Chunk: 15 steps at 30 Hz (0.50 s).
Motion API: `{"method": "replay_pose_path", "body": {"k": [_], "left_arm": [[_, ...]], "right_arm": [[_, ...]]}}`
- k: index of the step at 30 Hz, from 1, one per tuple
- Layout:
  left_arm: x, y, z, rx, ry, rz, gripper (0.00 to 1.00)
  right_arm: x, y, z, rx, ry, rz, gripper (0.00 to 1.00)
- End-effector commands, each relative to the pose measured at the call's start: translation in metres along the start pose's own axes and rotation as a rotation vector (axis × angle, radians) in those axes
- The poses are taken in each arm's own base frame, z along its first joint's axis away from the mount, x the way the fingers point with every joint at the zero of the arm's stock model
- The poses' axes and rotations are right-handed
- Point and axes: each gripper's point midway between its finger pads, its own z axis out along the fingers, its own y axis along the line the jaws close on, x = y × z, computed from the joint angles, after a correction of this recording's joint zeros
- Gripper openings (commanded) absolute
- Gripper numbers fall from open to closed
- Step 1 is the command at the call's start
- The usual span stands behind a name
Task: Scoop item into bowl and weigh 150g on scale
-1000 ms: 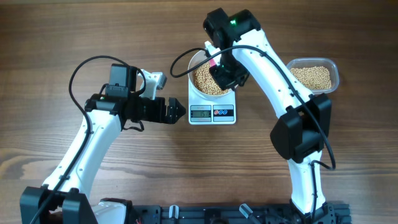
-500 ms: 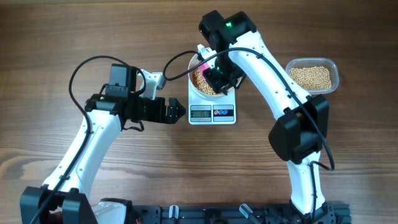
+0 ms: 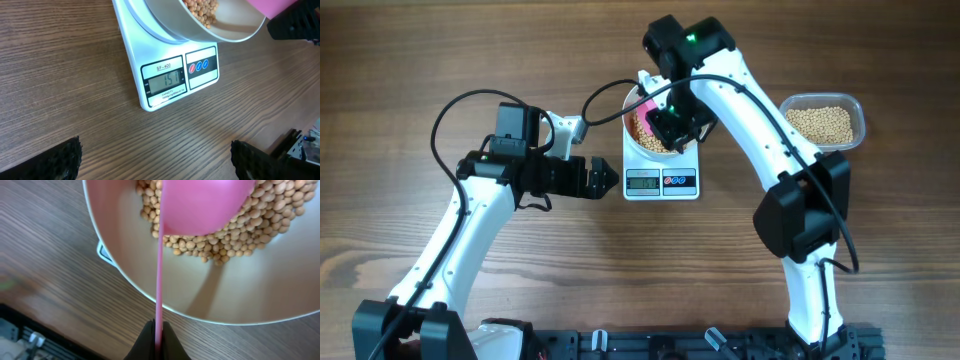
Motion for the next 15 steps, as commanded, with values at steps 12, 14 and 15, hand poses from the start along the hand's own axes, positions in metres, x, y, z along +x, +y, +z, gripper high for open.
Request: {"method": "replay_pose_path", "body": {"k": [12,14,15], "left_arm": [[-0.007,-0.001,-0.002,-0.005,-0.014,0.032,1.0],[-0.007,-0.001,-0.002,-0.005,-0.015,0.032,1.0],[-0.007,-0.001,-0.002,-0.005,-0.015,0.032,1.0]], "right_arm": [[-0.003,0.002,-0.007,-0.145,-0.026,0.031,0.04],[-0.003,0.004,-0.013,-0.19,-0.044,0.032,0.04],[-0.004,0.006,-0.016,-0.213,-0.054,0.024,0.04]]}}
